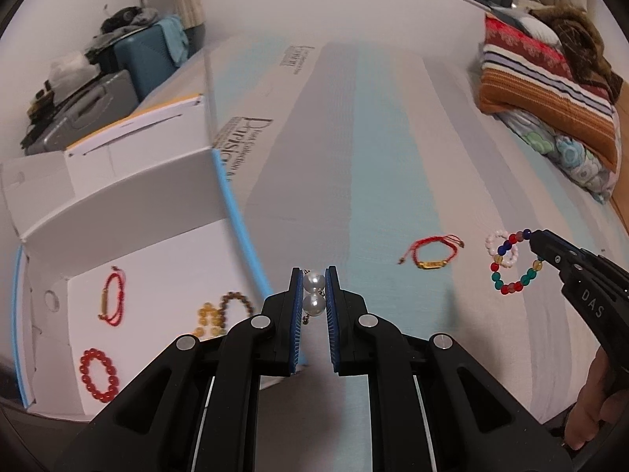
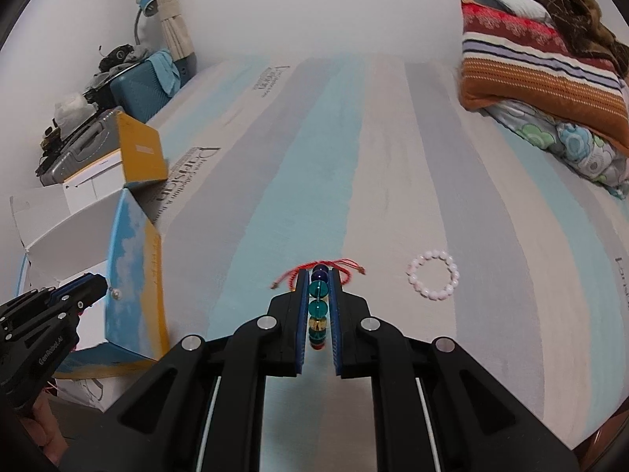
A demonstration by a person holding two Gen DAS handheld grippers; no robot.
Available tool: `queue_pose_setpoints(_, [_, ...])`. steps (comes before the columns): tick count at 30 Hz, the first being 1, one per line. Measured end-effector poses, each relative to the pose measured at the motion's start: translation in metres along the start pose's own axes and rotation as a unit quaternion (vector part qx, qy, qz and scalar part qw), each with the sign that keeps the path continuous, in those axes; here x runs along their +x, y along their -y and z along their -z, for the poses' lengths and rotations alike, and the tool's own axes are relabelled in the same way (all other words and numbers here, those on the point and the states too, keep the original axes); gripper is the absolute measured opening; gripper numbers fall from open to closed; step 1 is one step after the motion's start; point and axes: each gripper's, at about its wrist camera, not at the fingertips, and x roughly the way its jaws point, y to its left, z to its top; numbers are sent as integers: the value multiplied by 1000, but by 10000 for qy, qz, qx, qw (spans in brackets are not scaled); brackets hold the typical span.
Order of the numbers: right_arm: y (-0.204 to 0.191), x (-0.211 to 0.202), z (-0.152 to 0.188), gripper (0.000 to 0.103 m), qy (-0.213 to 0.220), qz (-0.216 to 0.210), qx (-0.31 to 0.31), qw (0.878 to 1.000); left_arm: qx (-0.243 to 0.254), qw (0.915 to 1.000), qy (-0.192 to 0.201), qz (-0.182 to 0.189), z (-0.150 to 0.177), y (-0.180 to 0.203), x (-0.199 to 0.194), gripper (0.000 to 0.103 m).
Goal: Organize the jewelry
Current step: 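Carry both held bracelets over the white cardboard box with both tools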
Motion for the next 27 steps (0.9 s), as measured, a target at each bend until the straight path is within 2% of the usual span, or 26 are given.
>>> queue_pose_setpoints(12, [-59,-2,-9,9,124,-230,-211,9994,-492,9984,92,-274,9,-72,-26,11])
queue_pose_setpoints(27, [-158,-10,-5,9,213,-981,-690,9925,-974,9924,-30,-746,35,-166,-39,11])
